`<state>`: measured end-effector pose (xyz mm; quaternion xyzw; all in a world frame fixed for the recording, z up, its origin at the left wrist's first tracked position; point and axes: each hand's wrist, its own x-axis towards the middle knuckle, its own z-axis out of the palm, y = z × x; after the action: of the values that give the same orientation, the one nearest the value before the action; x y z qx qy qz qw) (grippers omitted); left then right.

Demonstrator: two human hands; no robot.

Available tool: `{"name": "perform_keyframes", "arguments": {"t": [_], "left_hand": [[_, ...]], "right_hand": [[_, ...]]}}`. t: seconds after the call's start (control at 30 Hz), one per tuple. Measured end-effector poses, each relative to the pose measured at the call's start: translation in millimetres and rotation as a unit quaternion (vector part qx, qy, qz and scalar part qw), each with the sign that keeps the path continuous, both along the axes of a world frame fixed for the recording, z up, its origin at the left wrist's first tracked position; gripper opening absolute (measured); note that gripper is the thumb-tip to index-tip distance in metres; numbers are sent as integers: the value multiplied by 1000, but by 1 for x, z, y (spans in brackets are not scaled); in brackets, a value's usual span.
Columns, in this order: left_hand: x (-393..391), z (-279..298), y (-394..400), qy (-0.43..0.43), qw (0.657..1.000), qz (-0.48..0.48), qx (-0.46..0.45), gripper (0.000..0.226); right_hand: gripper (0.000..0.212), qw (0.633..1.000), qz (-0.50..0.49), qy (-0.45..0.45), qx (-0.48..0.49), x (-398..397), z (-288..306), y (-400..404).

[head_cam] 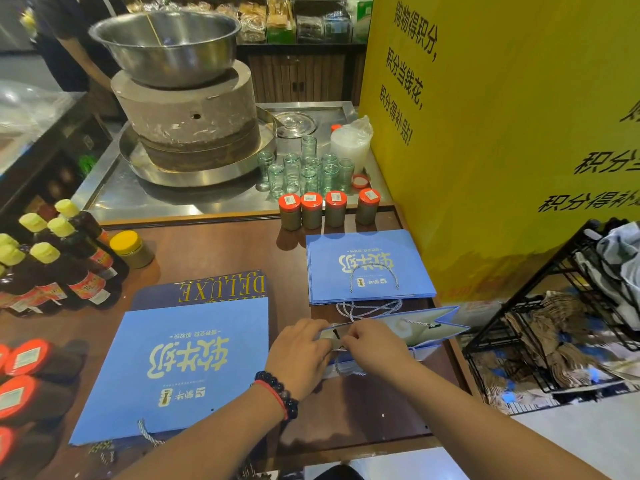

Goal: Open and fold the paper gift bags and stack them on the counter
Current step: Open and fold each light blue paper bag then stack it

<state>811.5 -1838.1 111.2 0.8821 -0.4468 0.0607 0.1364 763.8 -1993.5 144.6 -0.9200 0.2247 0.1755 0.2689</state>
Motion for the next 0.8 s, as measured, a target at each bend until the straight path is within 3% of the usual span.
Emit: {"name": "perform_keyframes", "arguments": {"t": [0.2,0.37,0.5,0.67,0.8], "left_hand": [[3,-2,0,4,1000,-5,-10,14],[4,-4,-2,12,1000,12,-19,12],[6,-2,-2,19,999,19,-35,26],[9,-2,-2,29,999,20,-32,35],[8,-2,-1,40,999,15,-26,24]], "right_hand": [[25,982,-125,-113,86,0,7,-18],[13,960,-151,-209,107,-17,14,-24],[21,939,-141,-292,117,-41,9,-9],[25,970,-87,-170,148,-52,-14,14],[19,973,-89,-119,179,-43,-26,21]]}}
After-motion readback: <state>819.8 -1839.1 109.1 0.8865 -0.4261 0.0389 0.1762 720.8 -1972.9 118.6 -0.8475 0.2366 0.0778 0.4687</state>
